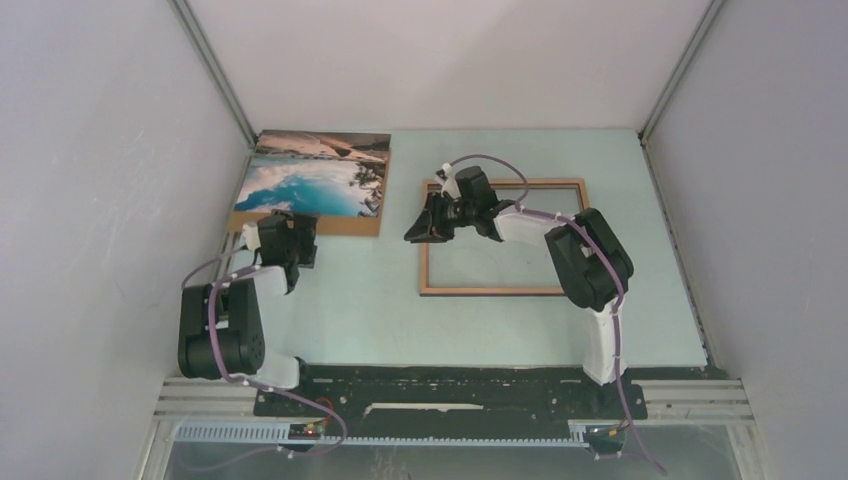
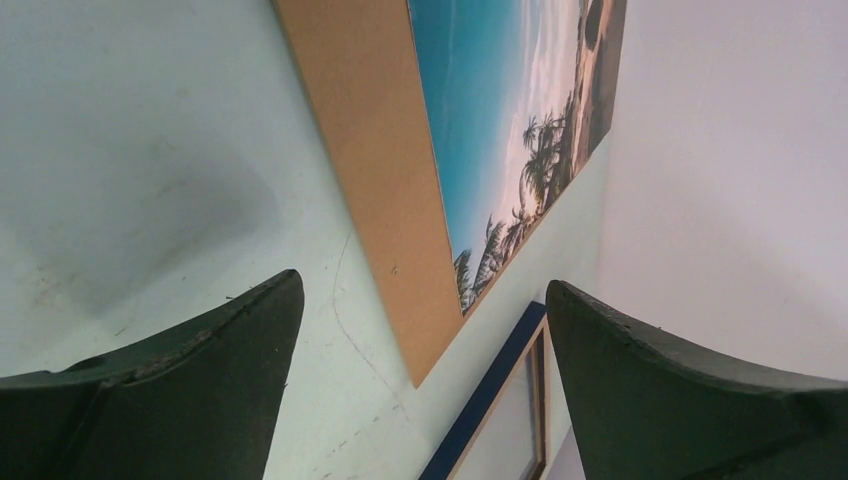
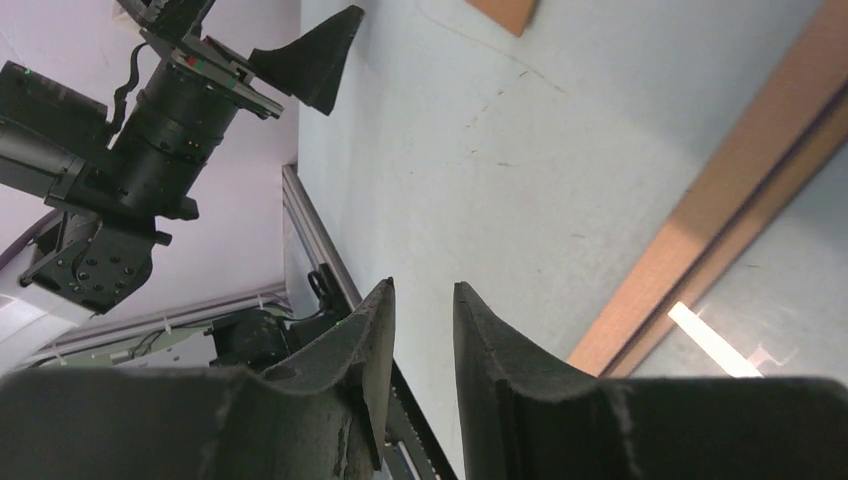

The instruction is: Put the photo into the frame

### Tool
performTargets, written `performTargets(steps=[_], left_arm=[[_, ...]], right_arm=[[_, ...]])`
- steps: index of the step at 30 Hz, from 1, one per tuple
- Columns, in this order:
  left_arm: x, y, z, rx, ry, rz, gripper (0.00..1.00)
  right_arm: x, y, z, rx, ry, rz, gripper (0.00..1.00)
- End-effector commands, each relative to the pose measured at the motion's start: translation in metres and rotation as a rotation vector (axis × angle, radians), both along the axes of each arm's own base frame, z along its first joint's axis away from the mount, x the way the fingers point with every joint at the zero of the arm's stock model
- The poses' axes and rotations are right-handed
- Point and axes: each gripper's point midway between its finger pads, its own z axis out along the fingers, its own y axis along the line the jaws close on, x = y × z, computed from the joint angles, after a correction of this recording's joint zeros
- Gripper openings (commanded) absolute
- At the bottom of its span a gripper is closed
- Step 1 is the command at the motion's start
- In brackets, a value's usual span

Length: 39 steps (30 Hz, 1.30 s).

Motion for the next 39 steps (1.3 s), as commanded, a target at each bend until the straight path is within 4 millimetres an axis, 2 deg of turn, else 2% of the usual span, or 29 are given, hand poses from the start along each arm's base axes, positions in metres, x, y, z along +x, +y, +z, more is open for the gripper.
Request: performTargets(steps=[1, 4, 5, 8, 11, 14, 18, 22, 24, 29, 32, 37, 39], left_arm=[[0.008, 0.014, 0.011, 0.046, -0.063, 0.019, 0.97], [0.008, 0.019, 0.014, 0.183, 0.039, -0.080, 0.98], [0.014, 0.022, 0.024, 0.230, 0.059, -0.116, 0.99], [0.014, 0.031, 0.032, 0.347, 0.131, -0.184, 1.00], [0.013, 0.056, 0.043, 0.503, 0.257, -0.221, 1.00], [0.017, 0.084, 0.058, 0.631, 0.305, -0.228, 1.00], [0.033, 0.110, 0.069, 0.690, 0.306, -0.270, 1.00], [0.047, 0.139, 0.081, 0.798, 0.316, -0.281, 1.00], [0.049, 0.158, 0.082, 0.855, 0.370, -0.276, 1.00], [0.055, 0.192, 0.082, 0.984, 0.493, -0.345, 0.99], [0.057, 0.209, 0.074, 1.041, 0.592, -0.390, 1.00], [0.082, 0.225, 0.066, 1.076, 0.596, -0.498, 1.00], [0.091, 0.225, 0.060, 1.073, 0.585, -0.572, 0.99]], right_arm=[[0.011, -0.001, 0.019, 0.032, -0.093, -0.009, 0.36], [0.013, 0.004, 0.013, 0.040, -0.083, -0.007, 0.37], [0.014, 0.007, 0.011, 0.038, -0.085, -0.002, 0.38], [0.016, 0.015, 0.006, 0.018, -0.095, 0.013, 0.44], [0.016, 0.024, 0.008, 0.009, -0.119, 0.048, 0.50], [0.012, 0.033, 0.016, 0.015, -0.160, 0.084, 0.55], [0.001, 0.037, 0.024, 0.043, -0.183, 0.125, 0.57], [-0.011, 0.032, 0.025, 0.071, -0.185, 0.157, 0.57], [-0.012, 0.024, 0.023, 0.073, -0.167, 0.154, 0.57], [-0.016, 0.010, 0.021, 0.112, -0.129, 0.177, 0.56], [-0.012, 0.001, 0.022, 0.114, -0.130, 0.168, 0.56], [-0.013, 0.004, 0.017, 0.141, -0.108, 0.182, 0.56], [-0.013, 0.004, 0.015, 0.147, -0.098, 0.183, 0.56]])
